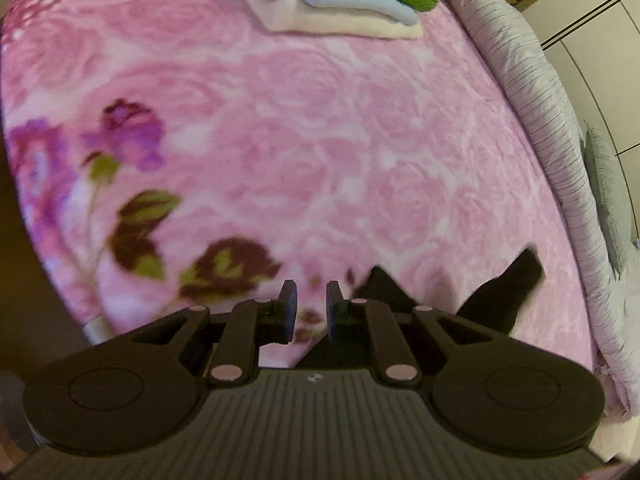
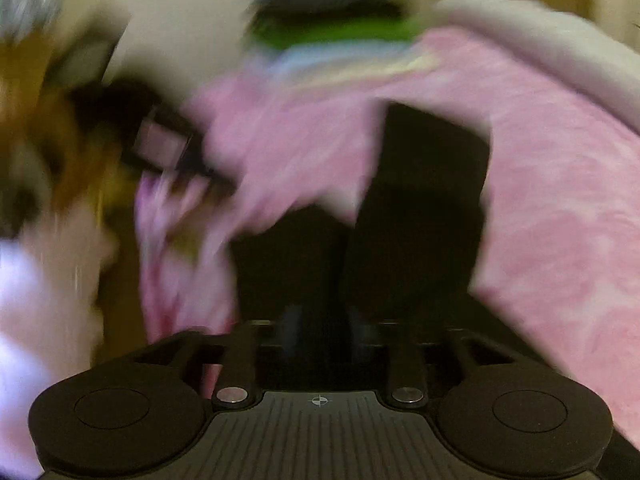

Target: Fold clothes

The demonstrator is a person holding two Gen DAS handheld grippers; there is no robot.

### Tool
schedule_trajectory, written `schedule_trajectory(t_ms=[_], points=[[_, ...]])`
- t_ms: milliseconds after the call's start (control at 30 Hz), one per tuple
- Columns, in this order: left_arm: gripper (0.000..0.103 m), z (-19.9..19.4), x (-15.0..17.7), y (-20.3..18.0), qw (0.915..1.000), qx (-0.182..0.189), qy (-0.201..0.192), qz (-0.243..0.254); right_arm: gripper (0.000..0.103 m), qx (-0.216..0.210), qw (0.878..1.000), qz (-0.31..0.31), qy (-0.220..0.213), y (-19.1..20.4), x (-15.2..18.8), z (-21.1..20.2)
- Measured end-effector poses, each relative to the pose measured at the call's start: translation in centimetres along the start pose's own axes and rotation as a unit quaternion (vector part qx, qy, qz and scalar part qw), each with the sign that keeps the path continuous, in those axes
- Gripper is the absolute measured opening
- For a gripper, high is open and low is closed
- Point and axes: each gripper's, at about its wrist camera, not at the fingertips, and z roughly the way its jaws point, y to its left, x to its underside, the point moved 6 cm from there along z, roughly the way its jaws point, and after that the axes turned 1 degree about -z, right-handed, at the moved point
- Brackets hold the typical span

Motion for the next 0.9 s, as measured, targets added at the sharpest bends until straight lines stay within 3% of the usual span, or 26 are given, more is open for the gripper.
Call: schedule_trajectory(t_ms=[67,200,267,333,433,533,600,667,800,900], points=[[0.011,-0.4,1.0,0.1,0.9999,0.007,0.007,0.0,0.051,-0.008,1.0,-0.01,0.027,1.5,1.2,0.6],[0.012,-0.3,3.3,-0.1,0.9987,0.034,0.028,-0.027,0.051,0.003,0.997,0.073,0.024,-0.2,3.4,-1.8],[0.013,0.0,4.5,-0.4,0.9966,0.053,0.039,-0.049,0.051,0.06,0.989,0.135,0.005,-2.5,5.0,-3.6],[0.015,0.4,5.5,-0.8,0.9932,0.076,0.044,-0.076,0.051,0.103,0.982,0.155,0.012,-3.6,7.5,-5.5],[0.019,1.4,6.1,-1.0,0.9879,0.095,0.039,-0.116,0.051,0.164,0.981,0.095,0.027,-3.1,9.7,-7.9],[0.019,2.8,5.9,-0.9,0.9829,0.104,0.03,-0.149,0.051,0.187,0.981,0.01,0.05,-1.9,11.1,-7.8],[0.019,3.7,5.6,-1.2,0.9811,0.107,0.025,-0.16,0.051,0.188,0.981,-0.007,0.053,-1.6,11.8,-7.3],[0.019,3.9,5.0,-2.7,0.9845,0.106,0.02,-0.138,0.051,0.19,0.98,-0.015,0.056,-1.7,12.0,-6.7],[0.023,2.4,4.1,-7.1,0.9871,0.154,-0.002,-0.045,0.051,0.223,0.972,0.061,0.037,-4.2,11.9,-7.8],[0.025,3.1,4.7,-6.5,0.9914,0.122,0.014,-0.043,0.051,0.221,0.973,0.069,0.026,-4.3,12.0,-8.7]])
